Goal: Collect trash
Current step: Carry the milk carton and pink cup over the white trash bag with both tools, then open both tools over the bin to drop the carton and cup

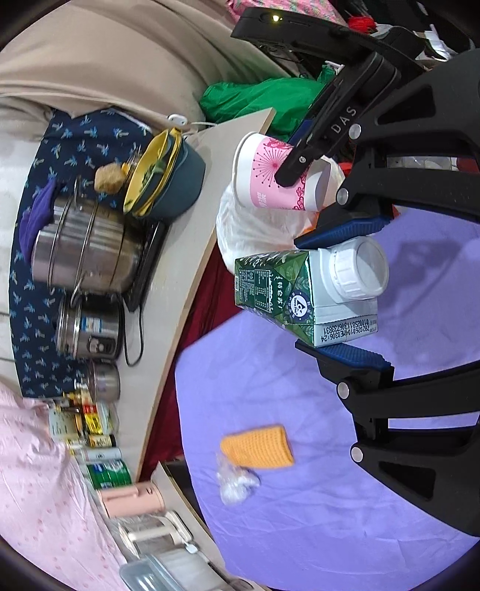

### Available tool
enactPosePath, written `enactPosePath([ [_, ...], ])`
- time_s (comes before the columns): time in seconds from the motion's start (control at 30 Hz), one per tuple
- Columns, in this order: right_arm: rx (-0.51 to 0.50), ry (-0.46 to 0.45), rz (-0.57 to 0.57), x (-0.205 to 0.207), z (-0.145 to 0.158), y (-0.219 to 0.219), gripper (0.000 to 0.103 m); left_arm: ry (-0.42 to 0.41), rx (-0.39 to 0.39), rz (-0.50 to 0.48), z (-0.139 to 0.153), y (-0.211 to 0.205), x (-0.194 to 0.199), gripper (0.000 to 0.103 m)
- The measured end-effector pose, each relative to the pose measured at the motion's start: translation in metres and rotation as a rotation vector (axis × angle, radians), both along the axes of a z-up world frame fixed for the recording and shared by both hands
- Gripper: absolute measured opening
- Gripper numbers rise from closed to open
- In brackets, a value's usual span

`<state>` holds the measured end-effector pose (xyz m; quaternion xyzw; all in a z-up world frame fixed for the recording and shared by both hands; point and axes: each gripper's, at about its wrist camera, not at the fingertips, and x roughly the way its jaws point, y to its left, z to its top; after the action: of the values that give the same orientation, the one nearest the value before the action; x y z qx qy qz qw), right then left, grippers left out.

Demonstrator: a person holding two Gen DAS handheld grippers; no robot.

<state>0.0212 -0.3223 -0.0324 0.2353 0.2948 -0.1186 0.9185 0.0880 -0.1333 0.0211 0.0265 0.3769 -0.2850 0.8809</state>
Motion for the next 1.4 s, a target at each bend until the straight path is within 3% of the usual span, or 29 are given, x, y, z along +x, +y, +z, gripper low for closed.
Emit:
enactPosePath([
  [0.53,0.004,0.039,-0.081,-0.003,-0.020,-0.059,0.045,0.011,0.022,-0.096,-0.018,-0.085,0.004,0.047],
  [1.27,-0.018,0.076,-0.098,0.020,-0.035,-0.077,0.048,0.043,0.043,-0.111,-0.045,-0.118,0.024,0.047],
  [1.3,-0.022,0.076,-0.102,0.020,-0.035,-0.077,0.049,0.036,0.037,-0.111,-0.044,-0.118,0.023,0.048],
  [1.4,-0.030,0.056,-0.132,0.017,-0.030,-0.076,0.066,0.008,0.039,-0.086,-0.040,-0.115,0.022,0.064],
])
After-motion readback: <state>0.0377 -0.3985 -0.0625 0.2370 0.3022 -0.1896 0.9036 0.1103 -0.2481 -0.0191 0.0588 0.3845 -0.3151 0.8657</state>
